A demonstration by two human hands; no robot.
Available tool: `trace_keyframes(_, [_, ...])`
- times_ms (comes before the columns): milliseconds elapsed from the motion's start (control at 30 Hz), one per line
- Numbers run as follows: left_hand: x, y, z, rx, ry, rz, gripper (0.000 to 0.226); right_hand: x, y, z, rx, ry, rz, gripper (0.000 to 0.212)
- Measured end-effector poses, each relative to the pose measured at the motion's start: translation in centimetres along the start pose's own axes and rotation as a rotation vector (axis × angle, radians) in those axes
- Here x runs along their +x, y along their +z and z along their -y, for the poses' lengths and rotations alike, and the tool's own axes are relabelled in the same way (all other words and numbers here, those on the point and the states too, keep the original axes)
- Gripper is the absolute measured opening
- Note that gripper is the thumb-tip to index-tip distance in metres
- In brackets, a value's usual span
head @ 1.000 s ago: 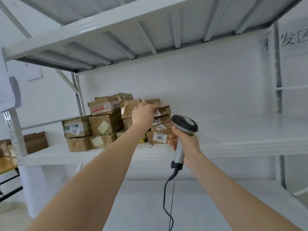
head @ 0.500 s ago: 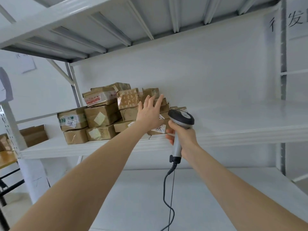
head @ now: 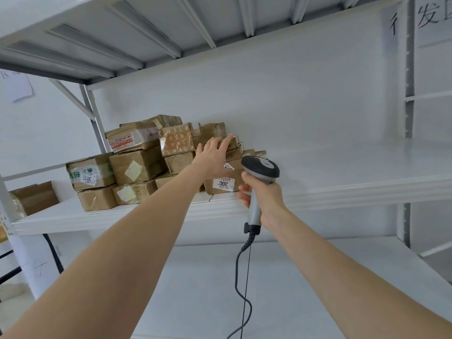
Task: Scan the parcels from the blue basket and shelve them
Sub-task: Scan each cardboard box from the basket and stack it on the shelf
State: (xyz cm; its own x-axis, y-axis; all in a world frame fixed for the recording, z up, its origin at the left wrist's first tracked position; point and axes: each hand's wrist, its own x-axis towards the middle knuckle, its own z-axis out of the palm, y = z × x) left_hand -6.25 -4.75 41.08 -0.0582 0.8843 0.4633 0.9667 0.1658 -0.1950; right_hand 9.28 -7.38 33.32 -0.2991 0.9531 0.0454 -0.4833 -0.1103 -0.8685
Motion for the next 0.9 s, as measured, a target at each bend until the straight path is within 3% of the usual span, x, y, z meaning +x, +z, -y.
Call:
trace_keyframes(300, [-3.9,-0.8,0.9,-0.055,0.040,-0.062,0.102,-1.7,0.3,-0.6,-0.035,0.001,0.006,0.028])
trace_keyframes(500, [-11.3,0.1,3.8,-0.119,-0.034,-0.047,0.103,-5.0,2.5,-3.4,-0.107,0.031,0.065,0.024])
trace_keyframes(633, [-18.1,2.2,6.7,-0.147,-0.110,-0.004,0.100,-7.8,4.8,-7.9,-0.178,0.100,0.131,0.021])
trace_keyframes(900, [-33.9,10.9,13.1,-0.184,-0.347,0.273,0.097,-12.5,8.3,-22.3,-0.312,0.383,0.210,0.022])
